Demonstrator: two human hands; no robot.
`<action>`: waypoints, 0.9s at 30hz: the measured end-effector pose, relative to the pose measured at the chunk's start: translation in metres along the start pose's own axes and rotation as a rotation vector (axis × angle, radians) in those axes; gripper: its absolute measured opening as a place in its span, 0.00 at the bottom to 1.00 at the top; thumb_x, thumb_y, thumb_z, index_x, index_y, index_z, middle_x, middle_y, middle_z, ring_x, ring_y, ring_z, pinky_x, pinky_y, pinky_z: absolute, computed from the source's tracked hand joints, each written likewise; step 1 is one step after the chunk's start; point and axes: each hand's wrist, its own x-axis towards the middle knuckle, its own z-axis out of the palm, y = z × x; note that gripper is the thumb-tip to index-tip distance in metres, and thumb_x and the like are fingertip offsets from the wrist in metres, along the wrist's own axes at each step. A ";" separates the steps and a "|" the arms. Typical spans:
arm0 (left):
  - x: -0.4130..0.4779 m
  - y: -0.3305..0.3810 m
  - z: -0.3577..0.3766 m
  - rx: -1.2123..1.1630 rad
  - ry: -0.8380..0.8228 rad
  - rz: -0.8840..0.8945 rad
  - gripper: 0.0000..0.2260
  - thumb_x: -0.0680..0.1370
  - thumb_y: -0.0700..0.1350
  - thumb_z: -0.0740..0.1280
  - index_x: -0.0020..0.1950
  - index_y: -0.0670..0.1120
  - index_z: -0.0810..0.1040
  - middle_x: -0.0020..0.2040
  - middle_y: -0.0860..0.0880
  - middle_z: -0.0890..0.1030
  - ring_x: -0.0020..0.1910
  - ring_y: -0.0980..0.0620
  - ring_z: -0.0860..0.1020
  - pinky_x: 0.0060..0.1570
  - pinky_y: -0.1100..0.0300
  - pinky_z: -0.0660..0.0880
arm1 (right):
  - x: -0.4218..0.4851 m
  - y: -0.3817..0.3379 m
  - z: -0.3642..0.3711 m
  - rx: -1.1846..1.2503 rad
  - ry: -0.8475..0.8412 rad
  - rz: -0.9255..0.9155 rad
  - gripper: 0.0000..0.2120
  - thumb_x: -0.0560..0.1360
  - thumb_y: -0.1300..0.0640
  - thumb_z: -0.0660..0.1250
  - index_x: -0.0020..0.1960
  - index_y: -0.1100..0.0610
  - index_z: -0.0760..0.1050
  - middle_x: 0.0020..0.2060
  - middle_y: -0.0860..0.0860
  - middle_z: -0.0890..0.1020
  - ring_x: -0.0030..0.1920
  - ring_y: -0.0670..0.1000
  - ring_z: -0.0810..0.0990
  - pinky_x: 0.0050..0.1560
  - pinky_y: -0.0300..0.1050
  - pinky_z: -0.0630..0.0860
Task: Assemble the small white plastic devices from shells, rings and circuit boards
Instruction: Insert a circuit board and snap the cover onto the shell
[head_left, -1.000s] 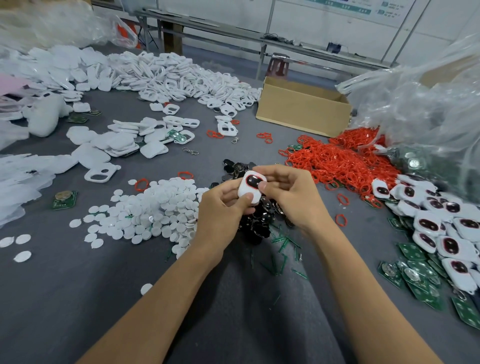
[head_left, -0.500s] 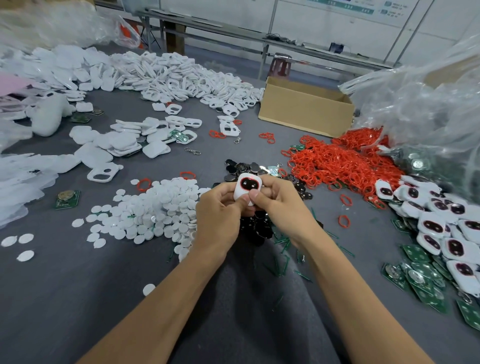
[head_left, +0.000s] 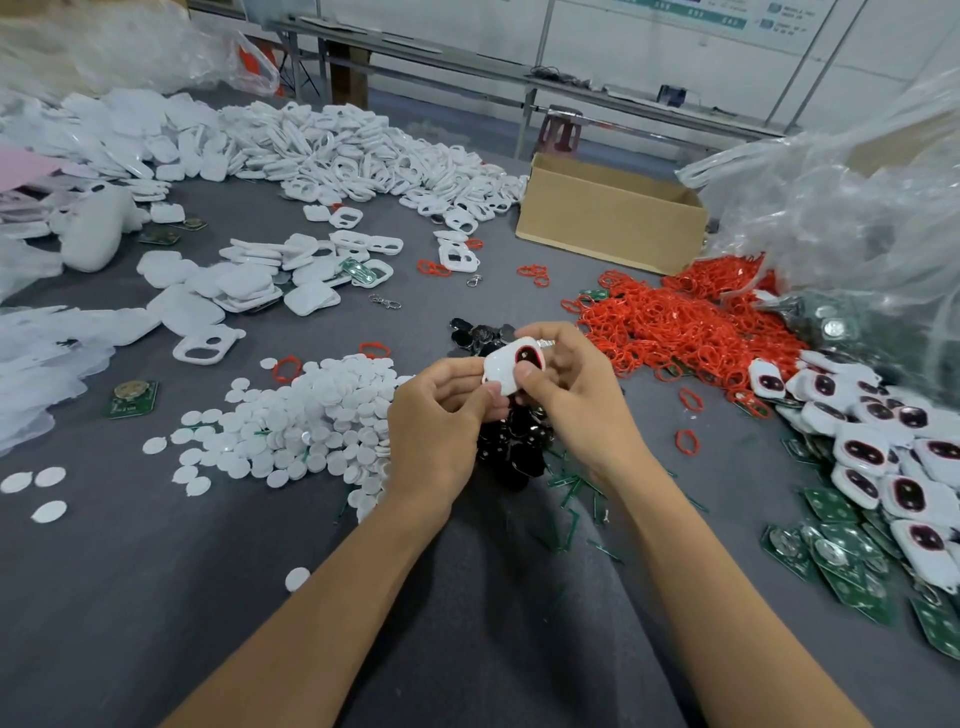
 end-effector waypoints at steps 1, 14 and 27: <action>0.000 0.000 0.000 0.006 0.010 0.009 0.09 0.75 0.31 0.70 0.52 0.42 0.82 0.40 0.46 0.85 0.38 0.50 0.85 0.40 0.64 0.80 | 0.000 -0.001 -0.002 -0.034 -0.015 -0.021 0.12 0.76 0.68 0.65 0.55 0.55 0.76 0.41 0.50 0.80 0.36 0.48 0.76 0.41 0.42 0.77; -0.006 0.001 0.004 0.106 -0.064 0.105 0.12 0.73 0.43 0.75 0.54 0.51 0.80 0.51 0.53 0.84 0.48 0.60 0.82 0.45 0.68 0.76 | 0.001 -0.003 -0.009 -0.358 -0.082 -0.120 0.11 0.71 0.67 0.68 0.44 0.51 0.76 0.34 0.42 0.78 0.32 0.38 0.72 0.33 0.30 0.66; 0.000 0.004 0.000 -0.110 -0.240 -0.019 0.28 0.71 0.58 0.74 0.68 0.51 0.74 0.55 0.49 0.83 0.54 0.55 0.81 0.53 0.63 0.78 | -0.005 -0.004 0.011 0.404 -0.193 0.016 0.08 0.74 0.63 0.66 0.53 0.62 0.78 0.44 0.60 0.84 0.45 0.56 0.82 0.46 0.43 0.78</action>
